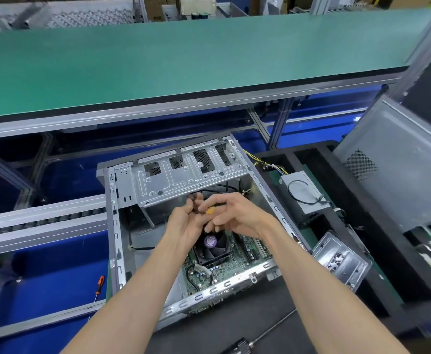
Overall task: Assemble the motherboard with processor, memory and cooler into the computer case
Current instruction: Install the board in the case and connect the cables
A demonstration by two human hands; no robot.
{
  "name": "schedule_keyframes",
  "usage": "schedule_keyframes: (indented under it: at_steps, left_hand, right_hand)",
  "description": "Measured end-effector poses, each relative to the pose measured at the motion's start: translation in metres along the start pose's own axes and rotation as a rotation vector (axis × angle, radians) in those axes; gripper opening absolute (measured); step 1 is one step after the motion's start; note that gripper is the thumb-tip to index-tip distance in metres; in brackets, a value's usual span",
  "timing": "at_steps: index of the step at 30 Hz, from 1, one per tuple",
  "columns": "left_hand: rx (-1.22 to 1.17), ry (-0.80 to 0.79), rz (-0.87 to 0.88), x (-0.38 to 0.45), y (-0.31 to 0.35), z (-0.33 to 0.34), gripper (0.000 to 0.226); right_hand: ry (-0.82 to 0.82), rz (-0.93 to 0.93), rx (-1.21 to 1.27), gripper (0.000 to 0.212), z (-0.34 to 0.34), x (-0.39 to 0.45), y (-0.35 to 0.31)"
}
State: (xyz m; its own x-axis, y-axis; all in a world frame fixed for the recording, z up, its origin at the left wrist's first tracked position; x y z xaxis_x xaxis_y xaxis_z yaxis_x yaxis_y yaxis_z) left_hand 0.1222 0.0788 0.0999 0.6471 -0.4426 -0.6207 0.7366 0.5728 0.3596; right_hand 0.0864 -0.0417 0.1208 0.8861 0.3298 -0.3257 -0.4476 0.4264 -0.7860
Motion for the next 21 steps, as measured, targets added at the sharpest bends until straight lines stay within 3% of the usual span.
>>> schedule_keyframes:
  at_steps: [5,8,14,17,21]
  left_hand:
    - [0.390,0.111,0.116,0.002,0.004,-0.009,0.017]
    - [0.620,0.233,0.217,0.001,0.009,-0.014,0.031]
    - [1.339,0.683,0.543,-0.017,0.024,-0.019,0.051]
    - [1.516,0.619,0.714,-0.021,0.024,-0.013,0.033]
    - [1.778,0.607,0.724,-0.018,0.019,-0.011,0.010]
  right_hand:
    - [-0.014,-0.028,0.042,0.025,0.000,0.000,0.000]
    - [-0.037,-0.036,0.070,0.026,0.001,0.000,-0.001]
    - [0.000,-0.057,0.051,0.026,-0.002,0.001,-0.002]
    - [0.005,-0.059,0.009,0.027,-0.002,0.000,-0.002]
    - [-0.023,-0.103,0.001,0.026,-0.002,0.000,-0.005]
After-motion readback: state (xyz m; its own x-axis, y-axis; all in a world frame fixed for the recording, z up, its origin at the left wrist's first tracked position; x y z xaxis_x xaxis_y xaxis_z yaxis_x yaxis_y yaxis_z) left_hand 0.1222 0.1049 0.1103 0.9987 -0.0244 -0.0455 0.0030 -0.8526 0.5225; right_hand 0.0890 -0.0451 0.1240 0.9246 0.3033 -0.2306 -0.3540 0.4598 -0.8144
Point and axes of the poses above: each hand's wrist, its own x-axis towards the middle knuckle, its own z-axis out of the palm, y = z × x, the point moved 4 cm from there along x, towards the middle knuckle, and after that the axes turned 15 degrees about x, right-handed, at the moved point
